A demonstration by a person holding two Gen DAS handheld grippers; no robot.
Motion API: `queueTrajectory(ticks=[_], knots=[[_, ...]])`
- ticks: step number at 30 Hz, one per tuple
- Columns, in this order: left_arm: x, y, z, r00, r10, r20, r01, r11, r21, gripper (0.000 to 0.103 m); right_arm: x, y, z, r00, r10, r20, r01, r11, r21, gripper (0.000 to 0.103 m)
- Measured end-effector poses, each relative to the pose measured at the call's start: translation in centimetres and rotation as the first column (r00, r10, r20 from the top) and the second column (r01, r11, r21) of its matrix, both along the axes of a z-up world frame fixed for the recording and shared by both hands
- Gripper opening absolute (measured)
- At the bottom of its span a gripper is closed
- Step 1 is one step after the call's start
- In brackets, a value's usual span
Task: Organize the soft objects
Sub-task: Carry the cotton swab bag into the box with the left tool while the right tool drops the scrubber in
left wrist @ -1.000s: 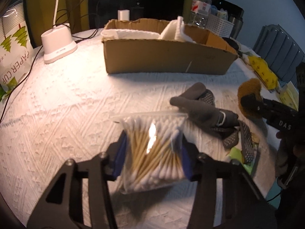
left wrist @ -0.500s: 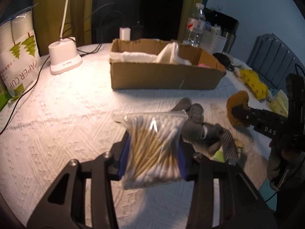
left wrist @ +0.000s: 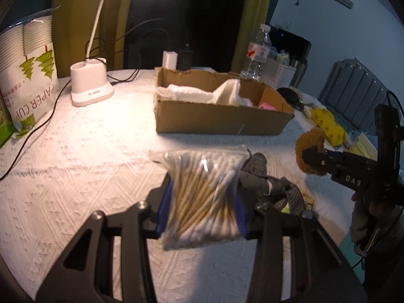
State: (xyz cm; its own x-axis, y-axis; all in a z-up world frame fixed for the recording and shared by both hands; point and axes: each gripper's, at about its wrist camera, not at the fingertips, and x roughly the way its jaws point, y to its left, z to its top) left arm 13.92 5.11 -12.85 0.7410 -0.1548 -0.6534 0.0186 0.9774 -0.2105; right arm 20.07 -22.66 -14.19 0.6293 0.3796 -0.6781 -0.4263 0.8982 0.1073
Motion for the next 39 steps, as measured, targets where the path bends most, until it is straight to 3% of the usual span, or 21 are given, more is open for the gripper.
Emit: queueTrajectory(ticks=[21, 39], knots=[[2.0, 0.6, 3.0, 0.998, -0.019, 0.063, 0.018, 1.0, 0.015, 0.043, 0.3, 1.7, 2.3, 0.998, 0.03, 0.051, -0.031, 0.999, 0.023, 0.033], [7.3, 0.5, 6.6, 0.994, -0.053, 0.096, 0.051, 0.998, 0.025, 0.043, 3.0, 0.5, 4.8, 0.993, 0.035, 0.113, -0.044, 0.996, 0.081, 0.033]])
